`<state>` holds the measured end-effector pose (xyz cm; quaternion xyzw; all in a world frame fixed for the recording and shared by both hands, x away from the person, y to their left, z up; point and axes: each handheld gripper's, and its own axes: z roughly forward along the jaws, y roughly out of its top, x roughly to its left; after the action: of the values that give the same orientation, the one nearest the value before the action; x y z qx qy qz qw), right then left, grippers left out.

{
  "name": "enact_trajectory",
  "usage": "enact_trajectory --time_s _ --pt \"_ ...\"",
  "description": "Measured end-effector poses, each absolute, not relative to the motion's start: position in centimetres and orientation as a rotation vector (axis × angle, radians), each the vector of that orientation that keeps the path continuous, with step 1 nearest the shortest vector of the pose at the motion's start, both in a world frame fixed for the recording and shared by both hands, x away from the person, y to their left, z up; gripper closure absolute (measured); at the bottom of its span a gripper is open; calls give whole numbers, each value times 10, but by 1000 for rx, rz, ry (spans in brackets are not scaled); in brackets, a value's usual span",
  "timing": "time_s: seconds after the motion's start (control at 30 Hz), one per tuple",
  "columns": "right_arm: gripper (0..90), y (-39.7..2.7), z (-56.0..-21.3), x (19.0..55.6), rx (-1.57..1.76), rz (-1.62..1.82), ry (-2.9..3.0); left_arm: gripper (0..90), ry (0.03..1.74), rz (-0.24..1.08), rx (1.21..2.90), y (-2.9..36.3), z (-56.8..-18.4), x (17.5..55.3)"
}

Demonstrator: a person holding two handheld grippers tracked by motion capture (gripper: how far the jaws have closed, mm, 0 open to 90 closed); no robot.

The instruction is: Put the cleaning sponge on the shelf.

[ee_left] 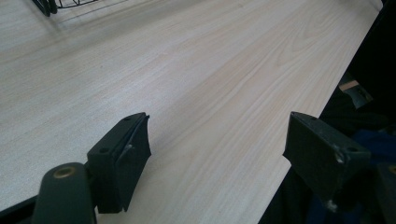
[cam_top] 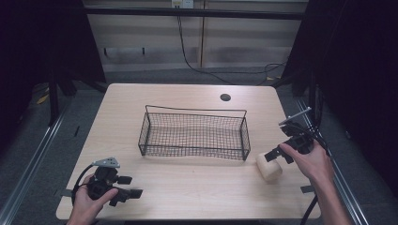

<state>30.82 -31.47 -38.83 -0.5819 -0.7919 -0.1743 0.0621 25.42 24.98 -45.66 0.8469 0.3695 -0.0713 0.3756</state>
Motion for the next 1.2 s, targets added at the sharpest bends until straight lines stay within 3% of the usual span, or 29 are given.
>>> enact_trajectory --time_s 1.2 --pt "238 -295 -447 322 -1752 -161 -2411 219 946 -189 2168 249 -457 254"
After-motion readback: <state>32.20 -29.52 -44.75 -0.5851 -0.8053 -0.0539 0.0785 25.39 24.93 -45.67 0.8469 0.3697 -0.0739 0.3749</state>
